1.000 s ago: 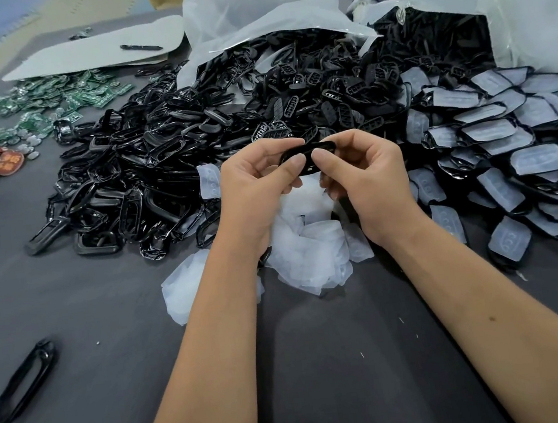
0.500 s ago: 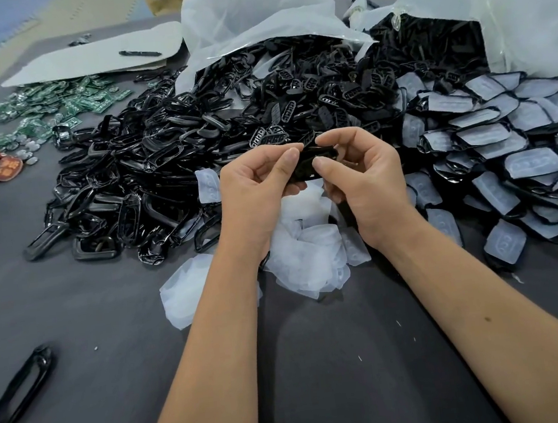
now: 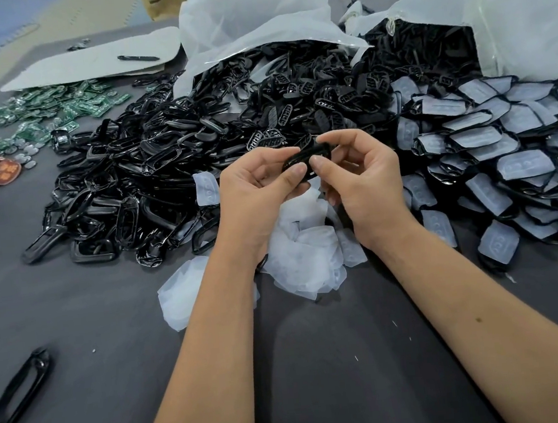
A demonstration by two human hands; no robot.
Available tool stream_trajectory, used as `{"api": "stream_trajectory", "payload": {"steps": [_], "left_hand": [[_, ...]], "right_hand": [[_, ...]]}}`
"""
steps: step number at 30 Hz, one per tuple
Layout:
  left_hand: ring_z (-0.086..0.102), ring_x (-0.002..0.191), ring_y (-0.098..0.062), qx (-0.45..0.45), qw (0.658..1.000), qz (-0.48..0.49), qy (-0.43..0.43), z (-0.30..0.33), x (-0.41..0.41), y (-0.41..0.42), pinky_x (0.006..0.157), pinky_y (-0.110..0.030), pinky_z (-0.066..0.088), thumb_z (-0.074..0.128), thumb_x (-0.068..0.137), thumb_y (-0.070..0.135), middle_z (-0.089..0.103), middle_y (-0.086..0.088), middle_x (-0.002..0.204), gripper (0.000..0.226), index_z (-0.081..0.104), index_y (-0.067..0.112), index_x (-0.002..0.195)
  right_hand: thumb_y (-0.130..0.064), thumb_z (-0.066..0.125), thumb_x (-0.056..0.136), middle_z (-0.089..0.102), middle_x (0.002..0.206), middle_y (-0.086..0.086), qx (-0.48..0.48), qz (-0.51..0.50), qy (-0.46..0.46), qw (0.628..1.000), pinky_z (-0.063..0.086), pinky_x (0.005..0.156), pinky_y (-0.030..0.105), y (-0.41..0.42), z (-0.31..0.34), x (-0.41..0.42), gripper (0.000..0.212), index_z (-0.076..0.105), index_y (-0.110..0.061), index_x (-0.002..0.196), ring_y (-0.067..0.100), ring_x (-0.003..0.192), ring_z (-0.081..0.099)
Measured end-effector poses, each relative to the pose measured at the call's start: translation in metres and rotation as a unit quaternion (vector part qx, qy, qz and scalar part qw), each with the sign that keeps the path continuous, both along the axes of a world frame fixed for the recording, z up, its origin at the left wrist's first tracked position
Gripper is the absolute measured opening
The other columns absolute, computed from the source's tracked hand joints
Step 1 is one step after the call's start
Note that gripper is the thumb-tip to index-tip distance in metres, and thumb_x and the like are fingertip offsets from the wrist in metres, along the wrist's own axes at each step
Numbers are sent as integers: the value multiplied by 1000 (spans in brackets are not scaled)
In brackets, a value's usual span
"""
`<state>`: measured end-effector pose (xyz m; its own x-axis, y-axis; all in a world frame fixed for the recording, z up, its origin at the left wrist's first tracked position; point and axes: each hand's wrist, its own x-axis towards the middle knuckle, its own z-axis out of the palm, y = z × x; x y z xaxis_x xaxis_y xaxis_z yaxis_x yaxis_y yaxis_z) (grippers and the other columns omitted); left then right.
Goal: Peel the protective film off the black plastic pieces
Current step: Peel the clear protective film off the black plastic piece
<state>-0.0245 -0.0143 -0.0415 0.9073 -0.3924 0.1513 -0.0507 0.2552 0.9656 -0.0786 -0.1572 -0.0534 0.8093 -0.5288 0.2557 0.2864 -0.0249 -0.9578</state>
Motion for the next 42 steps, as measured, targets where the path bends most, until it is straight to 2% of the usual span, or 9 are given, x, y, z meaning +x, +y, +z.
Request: {"api": "stream_trajectory", "payload": {"steps": [5, 9, 15, 20, 25, 30, 34, 39, 42], "left_hand": [[71, 72, -10, 54, 996, 48, -49, -3, 1, -3, 67, -23, 59, 74, 87, -12, 76, 1, 82, 23, 73, 9, 93], [68, 69, -16, 47, 991, 114, -58, -4, 2, -4, 68, -28, 60, 73, 88, -10, 74, -1, 79, 22, 73, 11, 92], [68, 69, -14, -92, 971, 214, 55, -1, 9, 3, 70, -23, 57, 72, 90, -9, 71, 3, 78, 19, 73, 10, 91], [66, 75, -16, -102, 970, 213, 66, 2, 7, 0, 73, -25, 58, 71, 90, -11, 69, 10, 72, 20, 72, 10, 90], [66, 73, -13, -95, 969, 218, 63, 2, 7, 1, 73, -25, 58, 71, 90, -10, 68, 11, 69, 19, 72, 9, 91], [69, 69, -9, -82, 971, 217, 56, 2, 6, 1, 73, -25, 58, 72, 90, -9, 69, 9, 73, 19, 72, 10, 92], [69, 66, -9, -75, 972, 214, 53, 2, 5, 1, 71, -25, 58, 72, 90, -8, 68, 10, 73, 18, 73, 10, 92], [69, 67, -9, -77, 972, 216, 54, 3, 4, 0, 72, -25, 58, 72, 90, -9, 67, 8, 74, 19, 73, 10, 92], [68, 67, -11, -84, 970, 220, 59, 3, 4, 1, 72, -24, 58, 72, 90, -9, 66, 6, 75, 19, 73, 10, 92]], "right_hand": [[-11, 82, 85, 65, 73, 10, -107, -59, 18, 992, 57, 61, 46, 5, -1, 0, 19, 71, -14, 101, 37, 65, 65], [-23, 85, 85, 69, 74, -4, -179, -102, 51, 977, 56, 66, 27, 6, -1, -1, 25, 67, -15, 101, 8, 67, 66], [-47, 91, 73, 63, 92, -5, -404, 13, 154, 901, 49, 72, 22, 12, 1, -4, 38, 70, -19, 89, 10, 81, 60], [-31, 90, 79, 66, 76, -11, -334, 9, 138, 932, 45, 67, 21, 8, 0, -6, 23, 70, -21, 76, 4, 68, 59], [-22, 82, 89, 71, 69, -1, -221, 37, 95, 970, 49, 59, 22, 7, 3, -8, 17, 72, -14, 79, 6, 59, 59], [-26, 70, 100, 68, 63, -3, -218, 55, 100, 969, 60, 56, 33, 10, 3, -8, 25, 72, -9, 82, 7, 54, 67], [-34, 65, 102, 60, 59, -10, -280, 45, 89, 955, 43, 57, 16, 13, 3, -8, 33, 65, -12, 77, 2, 54, 58], [-21, 75, 96, 70, 81, -8, -278, 78, 75, 955, 51, 70, 23, 9, 3, -8, 6, 74, -16, 99, 6, 73, 64], [-21, 85, 86, 74, 88, -6, -260, 106, 75, 957, 59, 76, 30, 8, 0, -10, 23, 74, -18, 106, 15, 81, 70]]}}
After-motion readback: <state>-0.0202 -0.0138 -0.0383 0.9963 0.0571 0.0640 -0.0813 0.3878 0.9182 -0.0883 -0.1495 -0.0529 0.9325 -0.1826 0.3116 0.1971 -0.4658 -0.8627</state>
